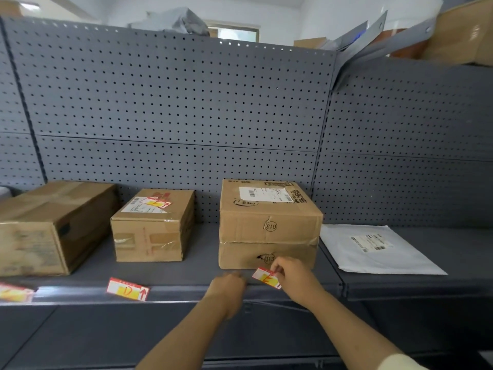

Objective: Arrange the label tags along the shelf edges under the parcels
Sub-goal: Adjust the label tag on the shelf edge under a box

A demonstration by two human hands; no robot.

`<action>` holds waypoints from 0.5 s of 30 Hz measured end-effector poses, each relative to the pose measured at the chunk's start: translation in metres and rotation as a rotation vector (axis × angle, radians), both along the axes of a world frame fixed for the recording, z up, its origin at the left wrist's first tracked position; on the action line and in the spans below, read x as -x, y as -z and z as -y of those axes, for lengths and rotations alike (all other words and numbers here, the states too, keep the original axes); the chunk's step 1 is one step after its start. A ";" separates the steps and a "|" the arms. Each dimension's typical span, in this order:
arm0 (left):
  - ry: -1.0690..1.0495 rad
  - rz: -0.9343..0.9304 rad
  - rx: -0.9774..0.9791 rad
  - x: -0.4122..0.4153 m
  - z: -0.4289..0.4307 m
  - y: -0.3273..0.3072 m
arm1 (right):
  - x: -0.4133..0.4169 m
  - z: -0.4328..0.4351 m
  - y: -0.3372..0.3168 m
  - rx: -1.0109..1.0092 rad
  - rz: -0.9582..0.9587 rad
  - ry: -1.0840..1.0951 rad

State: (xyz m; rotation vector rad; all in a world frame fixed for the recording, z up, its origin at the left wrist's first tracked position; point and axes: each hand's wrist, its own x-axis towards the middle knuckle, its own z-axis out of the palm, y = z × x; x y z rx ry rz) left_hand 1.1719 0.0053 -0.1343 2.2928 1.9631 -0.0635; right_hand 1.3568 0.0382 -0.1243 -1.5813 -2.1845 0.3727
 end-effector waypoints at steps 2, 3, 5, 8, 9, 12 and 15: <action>0.016 0.003 0.002 0.000 -0.002 0.000 | 0.003 -0.002 0.003 -0.002 -0.009 -0.002; 0.018 0.005 0.002 0.000 -0.003 0.000 | 0.005 -0.002 0.004 -0.001 -0.015 -0.007; 0.014 0.016 -0.013 -0.001 -0.003 0.000 | 0.007 -0.002 0.005 -0.007 -0.036 -0.025; 0.008 0.009 -0.033 -0.002 -0.002 0.001 | 0.009 -0.002 0.005 -0.021 -0.089 -0.031; 0.004 -0.005 -0.038 -0.003 -0.001 0.001 | 0.009 -0.001 0.005 -0.028 -0.106 -0.028; 0.007 -0.023 -0.057 -0.004 0.000 0.001 | 0.009 0.000 0.007 -0.053 -0.143 -0.025; 0.019 -0.025 -0.060 -0.003 0.001 0.002 | 0.009 0.001 0.008 -0.053 -0.160 -0.021</action>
